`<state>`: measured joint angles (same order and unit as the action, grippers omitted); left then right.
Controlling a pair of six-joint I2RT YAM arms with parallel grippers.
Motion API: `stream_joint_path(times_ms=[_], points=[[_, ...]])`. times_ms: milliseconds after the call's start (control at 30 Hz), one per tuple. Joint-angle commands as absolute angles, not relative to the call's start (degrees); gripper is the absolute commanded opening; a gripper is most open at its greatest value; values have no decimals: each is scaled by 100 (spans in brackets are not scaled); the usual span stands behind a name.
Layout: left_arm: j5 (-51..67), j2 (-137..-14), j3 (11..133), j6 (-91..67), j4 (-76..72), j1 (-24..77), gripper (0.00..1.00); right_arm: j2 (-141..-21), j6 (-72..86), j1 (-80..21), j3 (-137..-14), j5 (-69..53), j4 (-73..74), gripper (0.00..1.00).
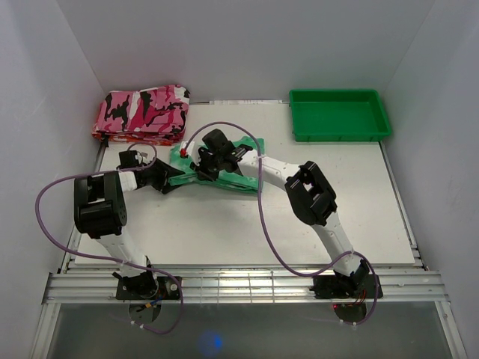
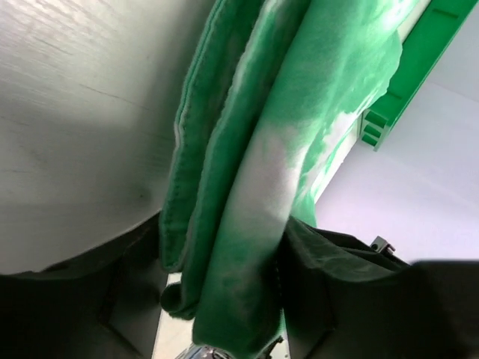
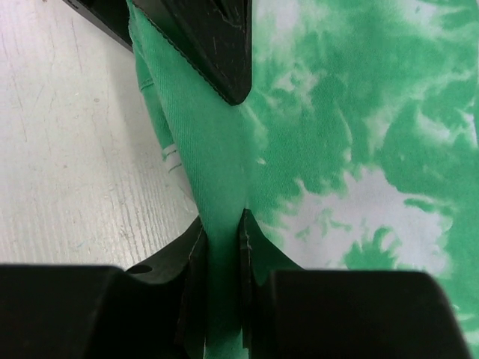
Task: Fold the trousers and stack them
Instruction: Neatly place the folded trousers to the corner
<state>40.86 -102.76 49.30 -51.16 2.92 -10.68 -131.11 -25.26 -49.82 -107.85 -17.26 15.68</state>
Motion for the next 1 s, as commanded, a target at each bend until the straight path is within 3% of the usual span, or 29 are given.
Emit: stream_joint_path(times_ms=[0, 33, 133, 167, 200, 267, 333, 400, 433, 567, 633, 733, 967], points=[[3999, -10283, 4861, -5264, 44, -1046, 58, -12867, -2443, -4948, -10767, -2083, 1450, 8], [4034, -10292, 4852, -5282, -8, -1046, 45, -12841, -2443, -4940, -10749, -2066, 1468, 8], [4087, -10345, 4834, -5326, -71, -1037, 28, -12771, -1771, -4800, -10819, -2091, 1476, 34], [4096, -10371, 4834, -5344, -44, -1037, 27, -12675, -1558, -4755, -10811, -2118, 1450, 54], [4113, -10345, 4808, -5387, -87, -1046, 26, -12395, -1399, -4729, -10637, -2075, 1424, 65], [4122, -10284, 4685, -5431, -158, -1020, 21, -12034, -1031, -4623, -10329, -1899, 1371, 78], [4113, -10178, 4580, -5449, -176, -976, 20, -11395, -687, -4361, -9740, -1872, 1327, 84], [4070, -10108, 4500, -5493, -193, -976, 20, -10814, -72, -4097, -9118, -1924, 1327, 95], [4026, -10038, 4439, -5493, -202, -958, 21, -10637, 182, -3756, -8905, -2125, 1327, 97], [3824, -9888, 4263, -5493, -272, -949, 17, -9994, 1430, -2727, -7702, -2715, 1231, 90], [3745, -9844, 4193, -5572, -316, -932, 7, -9660, 2003, -2297, -6887, -2699, 1108, 90], [3648, -9782, 4140, -5634, -343, -870, 0, -9335, 2694, -2084, -6260, -2401, 1221, 90], [3542, -9844, 4324, -5555, -255, -756, 0, -9342, 3760, -1995, -5098, -2900, 379, 90]])
